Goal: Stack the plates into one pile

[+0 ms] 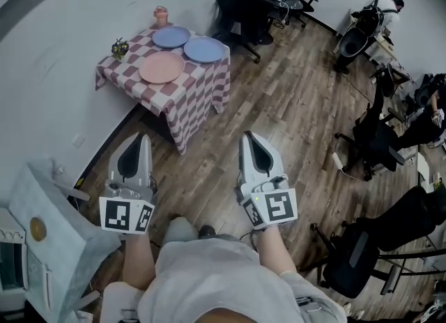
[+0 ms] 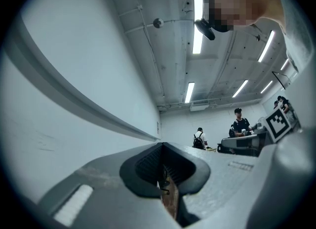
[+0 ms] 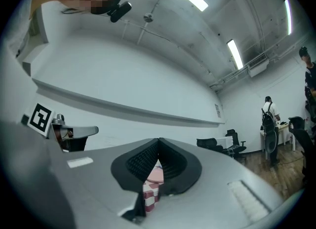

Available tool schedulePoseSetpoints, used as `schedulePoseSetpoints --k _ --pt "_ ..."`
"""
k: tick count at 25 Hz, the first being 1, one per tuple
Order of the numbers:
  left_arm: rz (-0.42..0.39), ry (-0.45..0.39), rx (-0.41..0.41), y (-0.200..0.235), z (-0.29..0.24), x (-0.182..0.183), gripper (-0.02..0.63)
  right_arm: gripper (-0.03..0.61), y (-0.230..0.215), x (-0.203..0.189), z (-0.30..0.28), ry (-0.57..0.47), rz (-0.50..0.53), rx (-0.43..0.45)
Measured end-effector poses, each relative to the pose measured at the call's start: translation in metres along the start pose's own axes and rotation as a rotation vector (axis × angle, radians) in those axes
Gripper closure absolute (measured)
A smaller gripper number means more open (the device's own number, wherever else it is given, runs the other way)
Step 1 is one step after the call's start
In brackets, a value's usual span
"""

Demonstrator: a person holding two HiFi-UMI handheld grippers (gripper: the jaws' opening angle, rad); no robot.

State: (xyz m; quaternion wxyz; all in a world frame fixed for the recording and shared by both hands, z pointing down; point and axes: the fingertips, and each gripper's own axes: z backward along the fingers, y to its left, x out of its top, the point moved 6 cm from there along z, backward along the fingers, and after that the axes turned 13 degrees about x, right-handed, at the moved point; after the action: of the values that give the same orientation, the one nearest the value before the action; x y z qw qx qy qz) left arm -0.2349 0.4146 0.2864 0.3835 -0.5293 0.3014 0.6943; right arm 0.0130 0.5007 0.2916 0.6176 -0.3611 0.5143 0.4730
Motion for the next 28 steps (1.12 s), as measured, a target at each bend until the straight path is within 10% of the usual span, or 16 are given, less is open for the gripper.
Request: schedulePoseSetpoints --k 28 --pt "-0.037 -0.002 -0.041 0.146 -0.231 -0.053 0.609 0.577 -0.076 -0.051 -0.253 0.009 0.027 -0.059"
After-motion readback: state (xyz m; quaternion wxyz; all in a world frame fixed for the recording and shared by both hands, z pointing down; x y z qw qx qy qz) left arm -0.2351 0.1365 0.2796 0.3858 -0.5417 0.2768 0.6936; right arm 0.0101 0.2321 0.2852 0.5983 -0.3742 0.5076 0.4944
